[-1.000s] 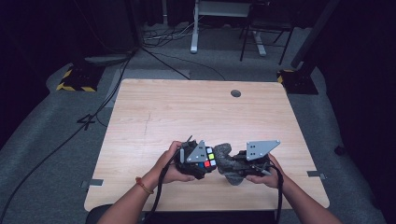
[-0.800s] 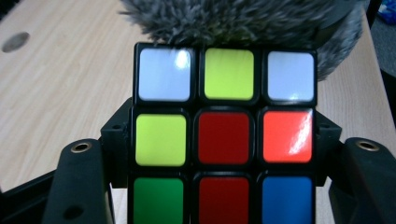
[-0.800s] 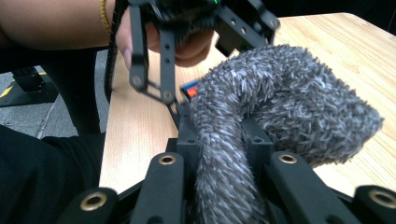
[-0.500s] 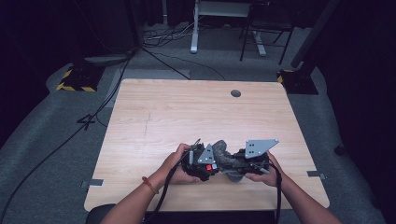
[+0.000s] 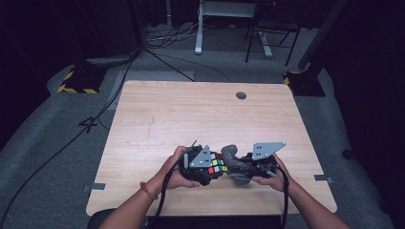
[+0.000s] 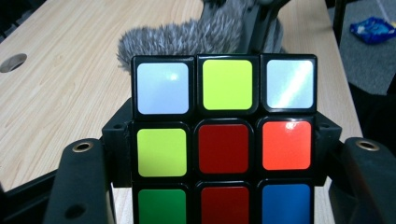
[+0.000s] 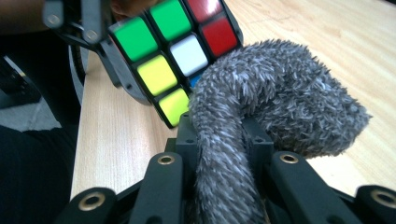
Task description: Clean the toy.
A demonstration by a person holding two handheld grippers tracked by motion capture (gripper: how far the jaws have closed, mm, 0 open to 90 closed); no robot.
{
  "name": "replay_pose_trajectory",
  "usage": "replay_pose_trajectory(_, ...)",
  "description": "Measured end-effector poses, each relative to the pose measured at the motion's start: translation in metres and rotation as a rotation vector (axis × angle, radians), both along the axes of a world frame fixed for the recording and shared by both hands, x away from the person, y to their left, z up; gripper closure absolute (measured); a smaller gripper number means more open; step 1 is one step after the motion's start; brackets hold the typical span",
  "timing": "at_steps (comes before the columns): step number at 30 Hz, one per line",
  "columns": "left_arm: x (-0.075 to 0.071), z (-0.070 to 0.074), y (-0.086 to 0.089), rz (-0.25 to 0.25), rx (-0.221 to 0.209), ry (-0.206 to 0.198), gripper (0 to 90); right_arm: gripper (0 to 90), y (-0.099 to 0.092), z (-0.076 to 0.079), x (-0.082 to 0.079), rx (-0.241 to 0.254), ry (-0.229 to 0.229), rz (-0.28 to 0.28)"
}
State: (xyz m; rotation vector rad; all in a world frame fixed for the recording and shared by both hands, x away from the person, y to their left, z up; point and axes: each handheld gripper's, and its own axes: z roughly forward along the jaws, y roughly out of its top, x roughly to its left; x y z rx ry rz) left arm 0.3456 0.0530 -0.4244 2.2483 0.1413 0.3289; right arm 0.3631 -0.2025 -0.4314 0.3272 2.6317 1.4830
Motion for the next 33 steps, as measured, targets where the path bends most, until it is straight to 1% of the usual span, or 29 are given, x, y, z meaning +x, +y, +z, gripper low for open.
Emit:
replay_pose_trajectory(1, -0.001, 0.000, -0.002, 0.006, 0.014, -0.006, 33.3, 74.0, 0.000, 0.002, -0.002, 0.004, -0.011, 0.000)
replay_pose_trajectory(4, -0.001, -0.001, -0.008, 0.011, 0.045, -0.007, 33.3, 74.1, 0.001, 0.009, -0.007, 0.003, -0.044, 0.010)
replay_pose_trajectory(5, -0.001, -0.002, -0.011, 0.014, 0.068, -0.013, 33.2, 74.1, 0.001, 0.011, -0.009, 0.002, -0.054, 0.018)
replay_pose_trajectory(7, -0.001, -0.005, -0.016, 0.014, 0.085, -0.011, 33.2, 74.1, 0.002, 0.016, -0.012, 0.003, -0.057, 0.037)
replay_pose_trajectory(8, -0.001, -0.006, -0.018, 0.009, 0.094, -0.015, 33.1, 74.1, 0.004, 0.017, -0.013, -0.003, -0.060, 0.051)
replay_pose_trajectory(9, 0.000, -0.007, -0.020, 0.009, 0.102, -0.004, 32.9, 74.1, 0.007, 0.018, -0.015, -0.017, -0.067, 0.053)
replay_pose_trajectory(10, 0.000, -0.008, -0.022, 0.010, 0.109, -0.002, 33.0, 74.1, 0.009, 0.019, -0.016, -0.015, -0.071, 0.062)
replay_pose_trajectory(11, 0.001, -0.009, -0.024, 0.013, 0.115, 0.000, 32.9, 74.1, 0.011, 0.020, -0.016, -0.004, -0.066, 0.074)
replay_pose_trajectory(13, 0.002, -0.011, -0.026, 0.013, 0.122, 0.000, 32.9, 74.1, 0.015, 0.022, -0.016, -0.008, -0.072, 0.078)
replay_pose_trajectory(14, 0.003, -0.012, -0.026, 0.013, 0.127, 0.004, 32.9, 74.1, 0.017, 0.023, -0.016, 0.005, -0.068, 0.080)
replay_pose_trajectory(16, 0.004, -0.013, -0.026, 0.010, 0.129, 0.003, 33.0, 74.1, 0.018, 0.023, -0.016, 0.013, -0.071, 0.077)
replay_pose_trajectory(17, 0.003, -0.013, -0.025, 0.014, 0.124, 0.003, 33.0, 74.1, 0.018, 0.023, -0.016, 0.024, -0.066, 0.076)
replay_pose_trajectory(19, 0.005, -0.010, -0.023, 0.028, 0.114, -0.008, 33.1, 74.1, 0.016, 0.024, -0.016, 0.024, -0.077, 0.058)
replay_pose_trajectory(21, 0.007, -0.006, -0.017, 0.037, 0.063, 0.000, 33.2, 74.0, 0.010, 0.025, -0.013, 0.023, -0.083, 0.012)
replay_pose_trajectory(22, 0.007, -0.003, -0.013, 0.042, 0.044, -0.011, 33.2, 74.0, 0.005, 0.023, -0.009, 0.025, -0.072, -0.002)
replay_pose_trajectory(23, 0.006, -0.001, -0.011, 0.043, 0.029, -0.017, 33.2, 73.9, 0.000, 0.020, -0.005, 0.035, -0.046, -0.021)
replay_pose_trajectory(24, 0.006, 0.001, -0.008, 0.044, 0.007, -0.021, 33.2, 73.9, -0.003, 0.018, -0.003, 0.035, -0.036, -0.034)
replay_pose_trajectory(25, 0.006, 0.003, -0.005, 0.046, -0.013, -0.022, 33.2, 73.9, -0.007, 0.015, 0.000, 0.031, -0.024, -0.046)
replay_pose_trajectory(27, 0.004, 0.006, -0.002, 0.043, -0.042, -0.033, 33.2, 73.9, -0.011, 0.011, 0.004, 0.010, -0.013, -0.064)
replay_pose_trajectory(29, 0.004, 0.008, 0.000, 0.033, -0.063, -0.031, 33.2, 73.9, -0.011, 0.008, 0.008, 0.010, 0.022, -0.047)
replay_pose_trajectory(30, 0.003, 0.008, 0.000, 0.027, -0.071, -0.033, 33.2, 73.8, -0.010, 0.007, 0.008, -0.003, 0.029, -0.039)
replay_pose_trajectory(33, 0.003, 0.009, 0.002, 0.008, -0.102, -0.017, 33.2, 73.8, -0.007, 0.002, 0.010, 0.008, 0.067, -0.002)
